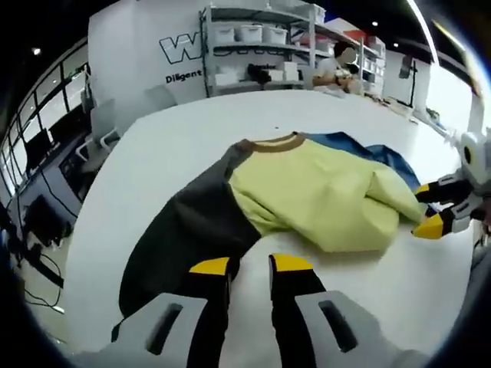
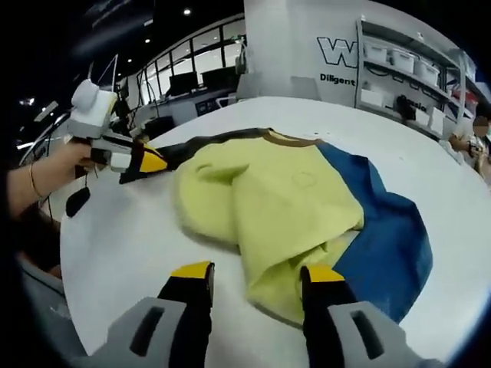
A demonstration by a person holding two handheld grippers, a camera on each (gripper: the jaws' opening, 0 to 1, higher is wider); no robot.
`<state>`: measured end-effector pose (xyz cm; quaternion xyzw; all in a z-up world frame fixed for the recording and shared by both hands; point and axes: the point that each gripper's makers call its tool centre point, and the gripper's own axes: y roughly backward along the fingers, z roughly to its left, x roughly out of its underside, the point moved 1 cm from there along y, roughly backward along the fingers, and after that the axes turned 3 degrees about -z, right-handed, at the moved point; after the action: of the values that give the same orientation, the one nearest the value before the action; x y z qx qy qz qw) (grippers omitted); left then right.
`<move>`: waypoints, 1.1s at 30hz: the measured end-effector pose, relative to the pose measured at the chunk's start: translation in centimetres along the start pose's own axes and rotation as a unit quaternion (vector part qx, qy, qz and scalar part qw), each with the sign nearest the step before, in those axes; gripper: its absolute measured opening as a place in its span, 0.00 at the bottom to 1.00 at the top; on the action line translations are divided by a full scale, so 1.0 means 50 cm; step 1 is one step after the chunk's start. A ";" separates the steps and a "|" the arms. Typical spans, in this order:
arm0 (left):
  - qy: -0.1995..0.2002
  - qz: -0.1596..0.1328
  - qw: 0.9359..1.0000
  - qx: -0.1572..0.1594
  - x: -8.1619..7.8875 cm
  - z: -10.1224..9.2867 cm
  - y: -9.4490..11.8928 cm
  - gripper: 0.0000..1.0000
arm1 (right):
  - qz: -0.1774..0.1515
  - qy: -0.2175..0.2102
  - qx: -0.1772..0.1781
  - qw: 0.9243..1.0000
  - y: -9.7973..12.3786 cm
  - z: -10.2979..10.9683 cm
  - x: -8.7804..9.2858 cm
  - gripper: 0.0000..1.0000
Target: Fold the garment on the visible template until the final outline fits inside the template.
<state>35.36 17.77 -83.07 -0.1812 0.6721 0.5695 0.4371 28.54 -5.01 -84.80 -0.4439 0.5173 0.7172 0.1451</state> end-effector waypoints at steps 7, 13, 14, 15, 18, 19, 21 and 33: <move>-0.012 -0.010 1.000 0.001 -0.003 -0.037 -0.008 0.15 | -0.003 0.002 0.008 1.000 -0.003 -0.002 0.003 0.39; -0.053 -0.020 0.998 0.012 -0.010 -0.052 -0.026 0.14 | 0.000 0.014 0.027 1.000 -0.009 -0.017 0.004 0.27; -0.066 -0.021 0.998 0.011 -0.013 -0.049 -0.031 0.13 | -0.001 0.014 0.029 0.999 -0.008 -0.019 0.003 0.24; -0.063 -0.016 0.998 0.010 -0.012 -0.046 -0.035 0.14 | -0.002 0.014 0.031 0.999 -0.007 -0.022 0.001 0.21; -0.073 -0.017 0.997 0.008 -0.022 -0.035 -0.047 0.12 | -0.006 0.003 0.032 0.999 -0.002 -0.029 -0.003 0.16; -0.073 -0.017 0.997 0.008 -0.025 -0.032 -0.049 0.11 | -0.006 0.002 0.030 1.000 -0.002 -0.029 -0.003 0.14; -0.071 -0.016 0.997 0.008 -0.032 -0.026 -0.057 0.12 | -0.005 0.002 0.027 1.000 -0.001 -0.027 -0.004 0.08; -0.063 0.022 0.998 0.024 -0.023 -0.013 -0.093 0.17 | -0.016 -0.009 -0.002 1.000 0.011 -0.014 -0.022 0.00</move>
<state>39.16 15.54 -84.99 -0.1202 0.6605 0.5730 0.4700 29.11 -5.56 -83.63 -0.4459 0.5071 0.7200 0.1600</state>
